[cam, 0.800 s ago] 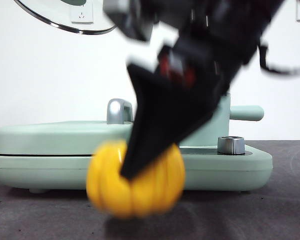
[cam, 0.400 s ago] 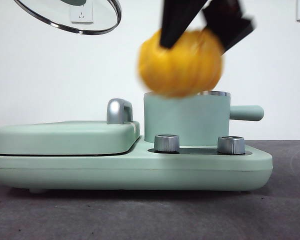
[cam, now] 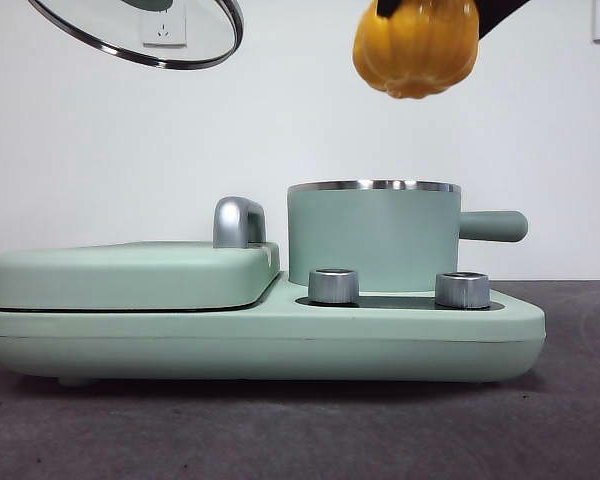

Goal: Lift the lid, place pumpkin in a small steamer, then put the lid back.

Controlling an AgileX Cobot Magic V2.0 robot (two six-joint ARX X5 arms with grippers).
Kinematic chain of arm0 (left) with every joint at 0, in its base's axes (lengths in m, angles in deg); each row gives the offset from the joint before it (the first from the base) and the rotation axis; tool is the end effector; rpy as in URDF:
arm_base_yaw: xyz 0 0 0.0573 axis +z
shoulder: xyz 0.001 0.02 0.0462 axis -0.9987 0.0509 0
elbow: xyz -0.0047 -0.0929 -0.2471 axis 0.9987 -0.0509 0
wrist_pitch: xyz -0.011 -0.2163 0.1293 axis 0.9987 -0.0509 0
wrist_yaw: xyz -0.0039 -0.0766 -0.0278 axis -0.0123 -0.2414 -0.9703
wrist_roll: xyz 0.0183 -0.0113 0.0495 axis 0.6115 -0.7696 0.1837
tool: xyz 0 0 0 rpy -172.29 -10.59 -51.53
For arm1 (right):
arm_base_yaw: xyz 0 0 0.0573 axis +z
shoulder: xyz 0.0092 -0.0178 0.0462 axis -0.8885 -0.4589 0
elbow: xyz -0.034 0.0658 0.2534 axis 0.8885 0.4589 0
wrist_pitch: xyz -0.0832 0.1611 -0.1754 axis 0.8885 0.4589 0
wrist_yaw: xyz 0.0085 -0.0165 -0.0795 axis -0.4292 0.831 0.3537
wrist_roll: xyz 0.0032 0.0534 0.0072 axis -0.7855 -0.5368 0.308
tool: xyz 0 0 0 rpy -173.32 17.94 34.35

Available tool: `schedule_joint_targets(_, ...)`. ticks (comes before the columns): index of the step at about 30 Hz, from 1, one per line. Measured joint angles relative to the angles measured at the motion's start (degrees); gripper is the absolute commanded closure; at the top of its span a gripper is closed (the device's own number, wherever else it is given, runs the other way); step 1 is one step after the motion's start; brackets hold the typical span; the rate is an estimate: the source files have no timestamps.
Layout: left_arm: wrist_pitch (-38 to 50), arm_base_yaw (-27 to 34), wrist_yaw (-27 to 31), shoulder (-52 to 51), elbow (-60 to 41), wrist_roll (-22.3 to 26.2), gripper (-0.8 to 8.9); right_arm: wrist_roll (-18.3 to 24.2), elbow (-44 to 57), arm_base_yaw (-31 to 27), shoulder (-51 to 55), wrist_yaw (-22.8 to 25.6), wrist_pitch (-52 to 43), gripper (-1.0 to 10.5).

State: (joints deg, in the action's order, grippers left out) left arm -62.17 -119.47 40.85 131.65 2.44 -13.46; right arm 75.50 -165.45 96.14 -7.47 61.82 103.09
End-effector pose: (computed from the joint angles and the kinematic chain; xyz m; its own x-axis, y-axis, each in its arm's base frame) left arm 0.1872 -0.1187 0.3819 0.7659 -0.4793 -0.4285 0.5522 0.8318 0.0567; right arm 0.2207 0.1512 0.3792 0.3772 0.4358 -0.8172 -0.6253 0.7708 0.1224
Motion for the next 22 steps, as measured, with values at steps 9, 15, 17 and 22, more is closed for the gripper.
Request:
schedule_joint_targets(9,0.0,0.0,0.0,0.0,0.0,0.0,8.03,2.7,-9.9,-4.7,-14.5,0.0,-0.2,6.2)
schedule_joint_targets(15,0.0,0.0,0.0,0.0,0.0,0.0,8.03,3.3,-14.6,-5.5,-22.9,0.2,-1.7,6.2)
schedule_joint_targets(17,0.0,0.0,0.0,0.0,0.0,0.0,8.03,3.5,-15.6,-5.4,-24.6,0.2,-1.9,6.2)
schedule_joint_targets(22,0.0,0.0,0.0,0.0,0.0,0.0,8.03,3.6,-16.1,-5.5,-28.6,1.7,-2.6,6.2)
